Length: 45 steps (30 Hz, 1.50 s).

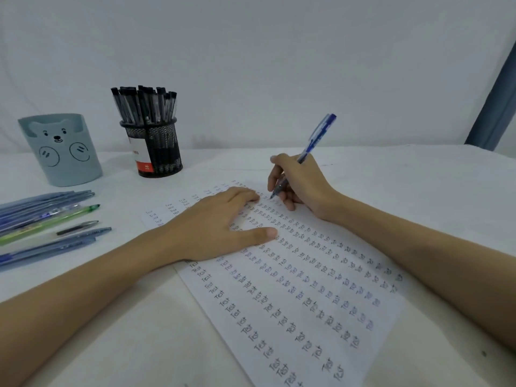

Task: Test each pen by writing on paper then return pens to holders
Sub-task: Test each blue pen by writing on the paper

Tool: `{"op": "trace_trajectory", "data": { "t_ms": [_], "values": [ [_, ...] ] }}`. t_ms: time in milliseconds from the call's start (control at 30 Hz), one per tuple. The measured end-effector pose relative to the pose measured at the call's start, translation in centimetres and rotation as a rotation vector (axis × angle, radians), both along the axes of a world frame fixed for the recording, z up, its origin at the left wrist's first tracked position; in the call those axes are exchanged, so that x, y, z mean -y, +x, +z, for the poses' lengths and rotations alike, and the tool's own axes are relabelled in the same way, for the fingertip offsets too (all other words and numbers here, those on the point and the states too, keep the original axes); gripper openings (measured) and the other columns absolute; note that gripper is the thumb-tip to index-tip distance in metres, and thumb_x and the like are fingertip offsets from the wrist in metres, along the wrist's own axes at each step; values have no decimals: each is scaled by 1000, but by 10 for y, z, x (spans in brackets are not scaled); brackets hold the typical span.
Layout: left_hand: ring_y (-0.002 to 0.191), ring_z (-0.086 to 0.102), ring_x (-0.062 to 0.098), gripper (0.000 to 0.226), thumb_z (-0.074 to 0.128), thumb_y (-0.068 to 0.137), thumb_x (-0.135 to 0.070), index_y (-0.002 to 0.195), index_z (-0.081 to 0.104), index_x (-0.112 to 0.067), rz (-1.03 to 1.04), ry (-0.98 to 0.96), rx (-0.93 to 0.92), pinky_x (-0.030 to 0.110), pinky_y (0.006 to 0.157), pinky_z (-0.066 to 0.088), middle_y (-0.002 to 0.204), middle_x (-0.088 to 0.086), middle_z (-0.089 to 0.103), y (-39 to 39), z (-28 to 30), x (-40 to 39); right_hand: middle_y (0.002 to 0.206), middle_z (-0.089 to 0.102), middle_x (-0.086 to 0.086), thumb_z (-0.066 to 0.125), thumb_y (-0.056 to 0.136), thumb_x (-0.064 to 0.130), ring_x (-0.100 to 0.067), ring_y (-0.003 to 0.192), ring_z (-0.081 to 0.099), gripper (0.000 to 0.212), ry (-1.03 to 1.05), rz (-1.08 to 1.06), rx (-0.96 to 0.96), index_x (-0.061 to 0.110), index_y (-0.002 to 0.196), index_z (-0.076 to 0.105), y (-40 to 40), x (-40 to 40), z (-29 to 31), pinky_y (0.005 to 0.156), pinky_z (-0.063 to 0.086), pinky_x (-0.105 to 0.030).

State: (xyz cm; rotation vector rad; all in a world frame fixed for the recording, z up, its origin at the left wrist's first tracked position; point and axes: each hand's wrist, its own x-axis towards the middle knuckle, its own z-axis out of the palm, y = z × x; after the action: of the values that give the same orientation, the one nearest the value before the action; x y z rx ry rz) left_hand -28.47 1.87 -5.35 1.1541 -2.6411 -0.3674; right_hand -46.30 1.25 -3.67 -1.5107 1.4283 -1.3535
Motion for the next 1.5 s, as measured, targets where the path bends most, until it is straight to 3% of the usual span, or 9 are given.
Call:
{"op": "trace_trajectory", "data": {
  "t_ms": [167, 300, 433, 567, 733, 933, 1067, 1200, 1500],
  "values": [
    [129, 29, -3, 99, 29, 61, -88, 144, 26, -34, 6, 20, -5, 19, 102, 25, 145, -25, 24, 0, 1, -1, 39, 47, -7, 59, 79, 3, -12, 27, 39, 39, -55, -108, -121, 6, 45, 41, -6, -1, -2, 32, 26, -16],
    [130, 28, -3, 98, 30, 61, -88, 143, 26, -35, 12, 30, -13, 19, 103, 25, 145, -25, 25, 0, 0, -2, 57, 41, -14, 52, 75, -7, -3, 27, 45, 39, -70, -146, -163, 10, 46, 32, -5, -2, -2, 30, 26, -14],
    [129, 30, -3, 98, 30, 61, -87, 143, 27, -35, 15, 31, -15, 20, 103, 26, 145, -24, 27, 1, 0, -2, 50, 45, -12, 51, 74, -6, -4, 25, 43, 40, -50, -116, -194, 11, 43, 31, -5, -4, -2, 29, 24, -14],
    [128, 29, -3, 98, 30, 60, -88, 143, 27, -35, 17, 35, -12, 19, 102, 25, 144, -25, 26, 0, 0, -2, 43, 32, -3, 50, 74, -5, -6, 29, 47, 44, -64, -119, -223, 15, 44, 26, -3, -5, -2, 29, 23, -14],
    [127, 30, -4, 98, 30, 61, -87, 143, 27, -35, 15, 38, -15, 19, 101, 24, 144, -24, 27, 0, 0, -1, 33, 41, 1, 51, 74, -4, -15, 29, 40, 46, -65, -130, -212, 15, 38, 30, -3, -3, -3, 30, 25, -14],
    [130, 29, -2, 99, 29, 60, -88, 144, 26, -35, 15, 39, -10, 20, 104, 25, 144, -24, 26, 1, -1, 0, 35, 46, -1, 52, 76, -2, -12, 25, 36, 43, -57, -153, -222, 13, 40, 34, -4, -3, -2, 29, 25, -13],
    [130, 29, -2, 97, 33, 62, -87, 143, 27, -34, 14, 42, -12, 19, 103, 24, 144, -24, 27, 0, -1, 0, 50, 43, -10, 51, 77, -5, -4, 25, 41, 41, -75, -145, -242, 11, 44, 32, -2, -5, -2, 28, 25, -14],
    [129, 29, -2, 99, 29, 60, -88, 144, 26, -35, 12, 41, -5, 19, 102, 24, 144, -24, 26, 1, 0, 0, 40, 47, -5, 52, 76, -2, -14, 27, 36, 42, -56, -153, -227, 13, 41, 34, -3, -4, -2, 30, 25, -13],
    [129, 29, -2, 92, 35, 67, -84, 143, 27, -34, 12, 39, -9, 18, 101, 23, 144, -23, 27, 0, -1, 0, 39, 47, -4, 52, 77, -1, -11, 24, 33, 40, -43, -192, -218, 13, 44, 35, -3, -2, -2, 29, 25, -13]
  ]
}}
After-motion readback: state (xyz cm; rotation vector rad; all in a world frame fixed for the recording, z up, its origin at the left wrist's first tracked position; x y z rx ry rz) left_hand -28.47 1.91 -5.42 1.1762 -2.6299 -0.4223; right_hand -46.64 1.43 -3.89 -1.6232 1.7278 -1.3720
